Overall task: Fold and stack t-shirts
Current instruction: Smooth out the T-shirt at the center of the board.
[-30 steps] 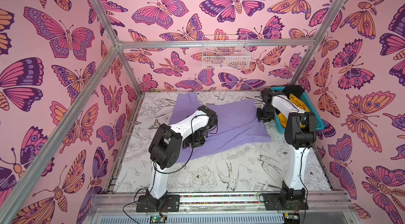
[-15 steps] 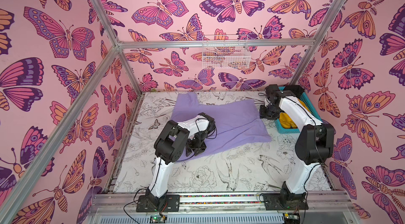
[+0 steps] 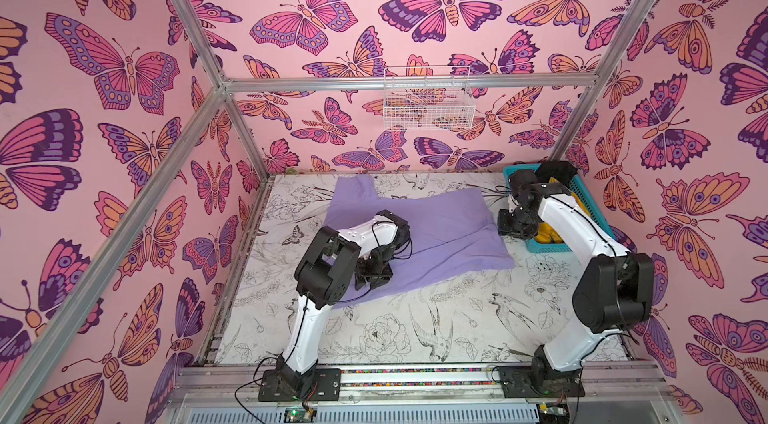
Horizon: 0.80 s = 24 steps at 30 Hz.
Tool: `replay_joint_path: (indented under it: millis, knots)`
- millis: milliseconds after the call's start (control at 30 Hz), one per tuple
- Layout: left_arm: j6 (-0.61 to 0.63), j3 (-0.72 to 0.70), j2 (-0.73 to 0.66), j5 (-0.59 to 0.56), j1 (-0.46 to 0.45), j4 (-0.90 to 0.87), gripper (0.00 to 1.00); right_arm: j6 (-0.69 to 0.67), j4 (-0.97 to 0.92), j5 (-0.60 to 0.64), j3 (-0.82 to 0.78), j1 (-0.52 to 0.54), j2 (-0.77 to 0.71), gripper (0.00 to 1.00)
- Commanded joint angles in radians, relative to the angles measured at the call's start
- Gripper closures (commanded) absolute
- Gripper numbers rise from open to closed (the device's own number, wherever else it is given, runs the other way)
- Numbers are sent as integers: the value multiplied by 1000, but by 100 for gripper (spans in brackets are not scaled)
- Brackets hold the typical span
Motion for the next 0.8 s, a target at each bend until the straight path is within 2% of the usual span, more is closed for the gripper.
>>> replay_joint_path:
  millis: [0, 200, 367, 533, 600, 667, 767]
  knots:
    - [27, 40, 10, -57, 13, -14, 48, 20, -2, 13, -7, 5, -19, 52]
    - [59, 73, 35, -73, 23, -28, 50, 21, 0, 22, -9, 7, -16, 52]
    - [63, 69, 63, -68, 26, -27, 60, 16, -6, 33, -9, 7, -22, 53]
    - [65, 62, 73, -84, 26, -27, 74, 15, -7, 39, -7, 7, -26, 54]
    - [66, 60, 73, -90, 26, -27, 83, 15, -7, 37, -7, 5, -26, 54]
    - [68, 60, 65, -93, 26, -28, 97, 16, -8, 37, -7, 6, -23, 55]
    - [58, 56, 34, -104, 24, -43, 100, 14, -10, 36, -9, 6, -20, 56]
